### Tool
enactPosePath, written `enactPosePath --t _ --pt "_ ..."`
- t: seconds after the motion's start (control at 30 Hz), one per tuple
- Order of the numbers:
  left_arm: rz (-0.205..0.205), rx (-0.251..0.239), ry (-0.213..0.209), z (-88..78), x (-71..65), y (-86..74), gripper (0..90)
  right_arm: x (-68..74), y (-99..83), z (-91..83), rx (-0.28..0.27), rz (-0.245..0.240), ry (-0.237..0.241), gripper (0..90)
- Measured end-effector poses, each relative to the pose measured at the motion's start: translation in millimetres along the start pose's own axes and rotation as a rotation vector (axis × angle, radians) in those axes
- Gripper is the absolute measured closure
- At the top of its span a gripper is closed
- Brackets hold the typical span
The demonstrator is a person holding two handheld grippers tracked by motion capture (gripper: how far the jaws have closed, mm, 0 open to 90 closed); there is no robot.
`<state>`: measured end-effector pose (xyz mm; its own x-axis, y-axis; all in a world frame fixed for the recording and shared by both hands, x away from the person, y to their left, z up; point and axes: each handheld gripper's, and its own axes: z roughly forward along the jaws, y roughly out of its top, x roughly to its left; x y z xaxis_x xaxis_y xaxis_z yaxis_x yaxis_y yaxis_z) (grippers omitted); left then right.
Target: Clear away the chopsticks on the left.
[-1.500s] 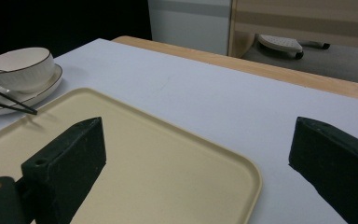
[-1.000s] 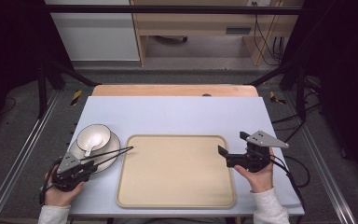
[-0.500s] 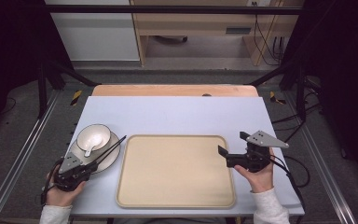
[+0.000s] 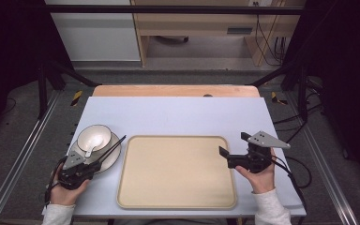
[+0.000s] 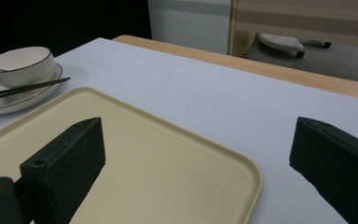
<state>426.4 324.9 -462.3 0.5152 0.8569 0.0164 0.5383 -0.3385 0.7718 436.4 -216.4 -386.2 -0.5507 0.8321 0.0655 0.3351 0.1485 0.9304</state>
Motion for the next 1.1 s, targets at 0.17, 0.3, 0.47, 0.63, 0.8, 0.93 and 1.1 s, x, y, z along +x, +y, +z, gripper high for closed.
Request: enactPosePath --t 0.17,0.3,0.47,0.63,0.8,0.93,1.1 --pt "-0.006 -0.001 -0.003 0.2 -2.2 0.4 85.2 0.0 0.1 -0.3 0.001 0.0 0.0 3.6" --pt "0.003 -0.003 -0.004 -1.0 -5.0 1.5 85.3 -0.1 0.2 -0.6 0.0 0.003 -0.003 3.4" --pt "-0.005 -0.025 -0.008 -6.2 -9.8 4.6 85.4 -0.8 0.5 -1.2 -0.003 0.001 -0.01 2.9" --pt "-0.021 -0.051 -0.015 -10.3 -16.1 7.3 85.5 -1.5 0.9 -2.2 -0.007 -0.001 -0.017 2.4" --pt "-0.039 -0.069 -0.014 -14.4 -22.5 10.3 85.5 -2.2 1.4 -3.9 -0.009 0.002 -0.02 2.4" --pt "-0.052 -0.092 -0.009 -16.0 -30.6 12.9 85.5 -2.7 1.2 -3.8 -0.008 0.006 -0.024 2.4" --pt "-0.063 -0.115 -0.014 -15.7 -44.1 16.7 85.5 -2.7 1.2 -3.8 -0.009 0.006 -0.027 2.2"
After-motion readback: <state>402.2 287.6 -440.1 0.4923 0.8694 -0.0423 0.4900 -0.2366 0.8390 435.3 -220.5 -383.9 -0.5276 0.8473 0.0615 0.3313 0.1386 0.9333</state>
